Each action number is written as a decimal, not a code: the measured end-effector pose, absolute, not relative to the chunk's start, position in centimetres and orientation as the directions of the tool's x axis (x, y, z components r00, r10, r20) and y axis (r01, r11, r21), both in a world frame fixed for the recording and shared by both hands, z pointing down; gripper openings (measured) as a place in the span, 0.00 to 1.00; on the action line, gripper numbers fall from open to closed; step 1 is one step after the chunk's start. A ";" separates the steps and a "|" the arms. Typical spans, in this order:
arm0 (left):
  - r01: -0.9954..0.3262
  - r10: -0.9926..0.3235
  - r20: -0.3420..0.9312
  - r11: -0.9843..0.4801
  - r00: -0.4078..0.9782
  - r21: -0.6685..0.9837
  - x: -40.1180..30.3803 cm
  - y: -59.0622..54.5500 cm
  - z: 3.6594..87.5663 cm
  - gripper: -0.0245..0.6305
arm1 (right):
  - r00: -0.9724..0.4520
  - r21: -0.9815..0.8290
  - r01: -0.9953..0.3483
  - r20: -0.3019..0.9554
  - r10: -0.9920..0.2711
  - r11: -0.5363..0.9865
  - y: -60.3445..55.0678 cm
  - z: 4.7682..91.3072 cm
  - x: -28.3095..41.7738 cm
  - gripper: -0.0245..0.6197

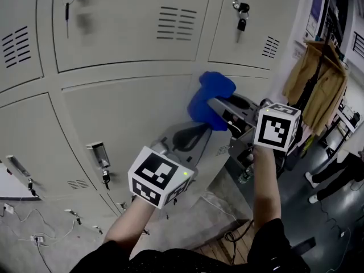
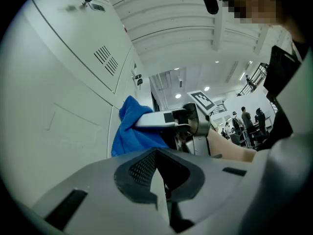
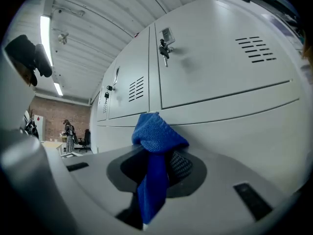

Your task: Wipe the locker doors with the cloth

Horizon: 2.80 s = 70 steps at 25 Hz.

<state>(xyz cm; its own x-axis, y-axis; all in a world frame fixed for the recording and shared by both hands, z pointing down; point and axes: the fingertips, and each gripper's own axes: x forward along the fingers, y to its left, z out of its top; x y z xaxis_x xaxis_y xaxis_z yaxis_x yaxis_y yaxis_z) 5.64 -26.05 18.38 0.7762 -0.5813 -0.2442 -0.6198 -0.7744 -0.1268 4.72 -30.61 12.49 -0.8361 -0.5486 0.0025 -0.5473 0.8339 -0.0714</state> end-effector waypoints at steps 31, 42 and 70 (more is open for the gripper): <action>-0.595 -0.562 -0.235 -0.798 0.793 -0.101 8.6 -28.2 20.7 0.05 | -0.649 -0.061 -0.759 -0.020 -0.761 0.648 -36.5 12.4 15.5 0.16; -0.601 -0.572 -0.219 -0.794 0.790 -0.094 8.4 -28.8 21.4 0.05 | -0.505 -0.062 -0.860 -0.027 -0.863 0.506 -38.8 12.3 21.6 0.16; -0.631 -0.610 -0.193 -0.773 0.769 -0.068 8.7 -28.8 22.7 0.05 | -0.291 -0.001 -0.957 -0.034 -0.956 0.291 -39.3 13.1 27.1 0.16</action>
